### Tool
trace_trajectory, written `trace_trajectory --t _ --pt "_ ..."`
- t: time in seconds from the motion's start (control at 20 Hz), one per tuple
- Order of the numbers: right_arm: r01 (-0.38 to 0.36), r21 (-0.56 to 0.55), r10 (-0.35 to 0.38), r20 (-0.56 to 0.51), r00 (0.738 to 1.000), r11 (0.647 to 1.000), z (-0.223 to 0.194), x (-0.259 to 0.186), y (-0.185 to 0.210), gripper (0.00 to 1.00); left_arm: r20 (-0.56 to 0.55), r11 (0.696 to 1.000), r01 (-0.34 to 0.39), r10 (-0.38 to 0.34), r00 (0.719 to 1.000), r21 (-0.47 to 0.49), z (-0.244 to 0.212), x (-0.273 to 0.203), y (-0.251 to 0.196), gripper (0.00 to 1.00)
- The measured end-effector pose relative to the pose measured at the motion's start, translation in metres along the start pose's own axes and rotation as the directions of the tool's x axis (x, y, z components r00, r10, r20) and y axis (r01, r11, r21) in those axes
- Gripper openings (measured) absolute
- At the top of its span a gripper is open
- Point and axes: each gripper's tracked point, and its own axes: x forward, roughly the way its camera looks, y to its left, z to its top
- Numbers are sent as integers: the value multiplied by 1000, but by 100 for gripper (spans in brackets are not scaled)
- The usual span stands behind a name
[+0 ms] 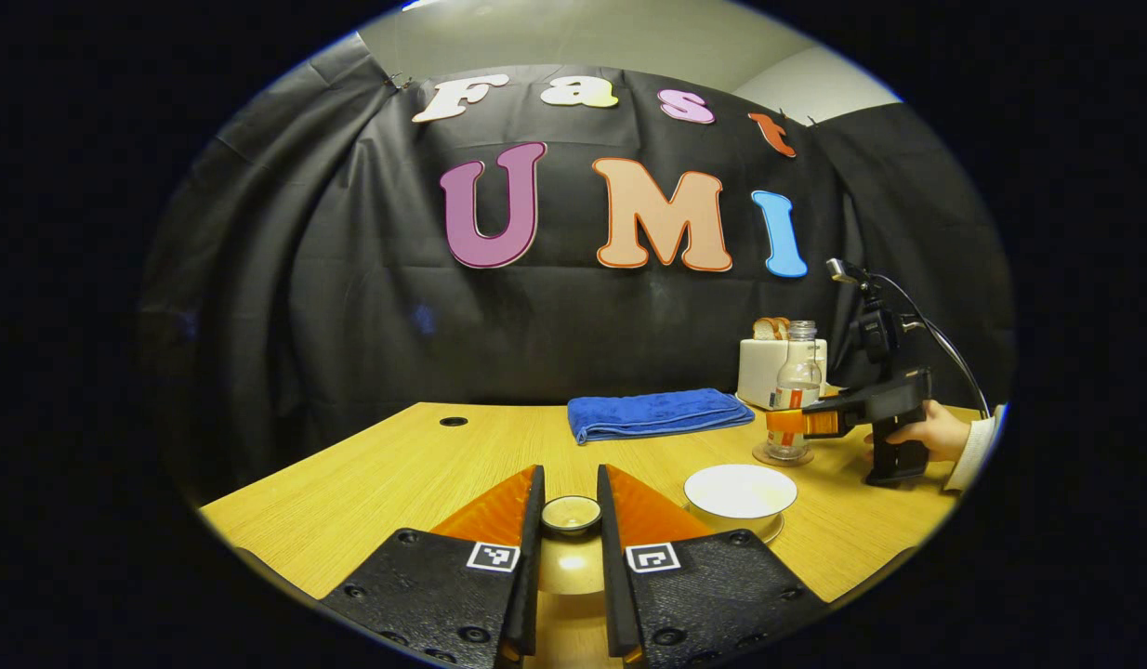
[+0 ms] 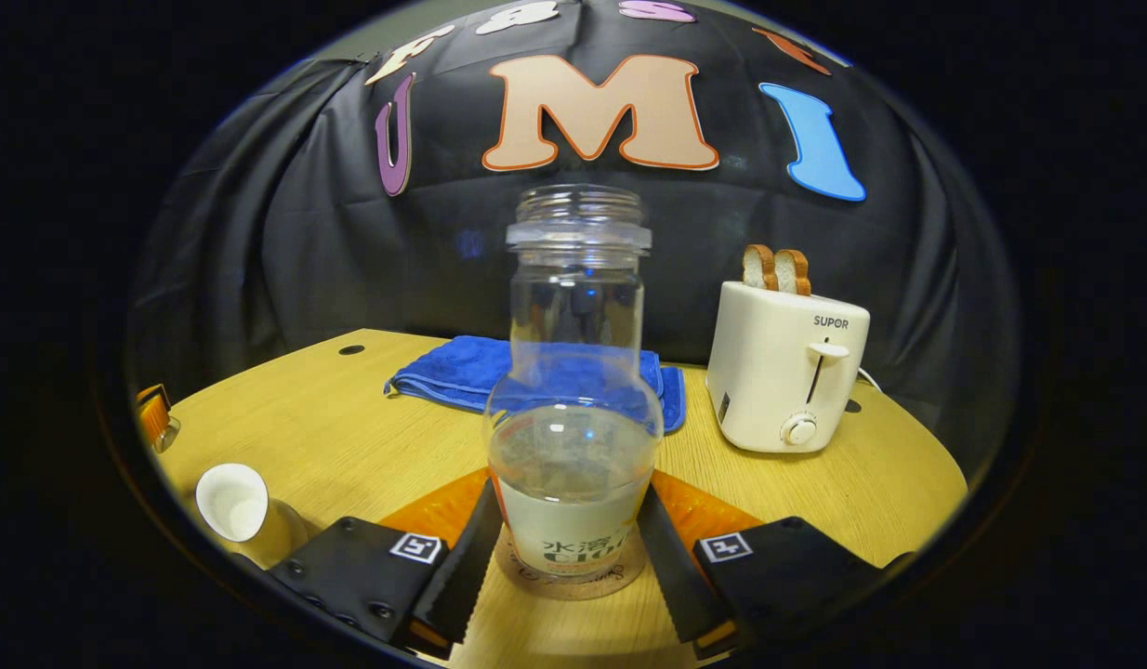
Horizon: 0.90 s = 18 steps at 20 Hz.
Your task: Open the teacup lid with one hand, grasp the water bottle and pour water into the teacup with the other hand; after pouring, place the water bottle on the coaster and then close the teacup lid.
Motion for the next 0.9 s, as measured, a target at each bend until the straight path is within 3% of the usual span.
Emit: trace_trajectory --t 0.05,0.2,0.35,0.45,0.5,0.65,0.9 --pt "3 -1 -3 -1 1000 1000 0 -1 0 92 0 1000 0 0 1000 0 0 0 0 27" --pt "11 -2 -11 5 1000 1000 3 -5 -2 90 0 1000 0 0 1000 0 0 1 0 27" --pt "15 -3 -15 18 1000 1000 5 -14 -5 98 1 1000 0 0 1000 0 -1 0 0 27" --pt "16 -2 -16 28 999 1000 5 -24 -9 98 0 1000 0 0 1000 1 0 -1 0 27" --pt "13 9 -13 31 999 1000 3 -29 -10 92 1 1000 0 0 1000 1 0 0 0 27" --pt "13 21 -14 50 999 1000 1 -41 -14 99 1 1000 -2 2 1000 1 0 0 0 27" --pt "3 20 -4 78 997 1000 -6 -63 -15 95 -1 1000 -2 2 1000 2 0 0 0 27"
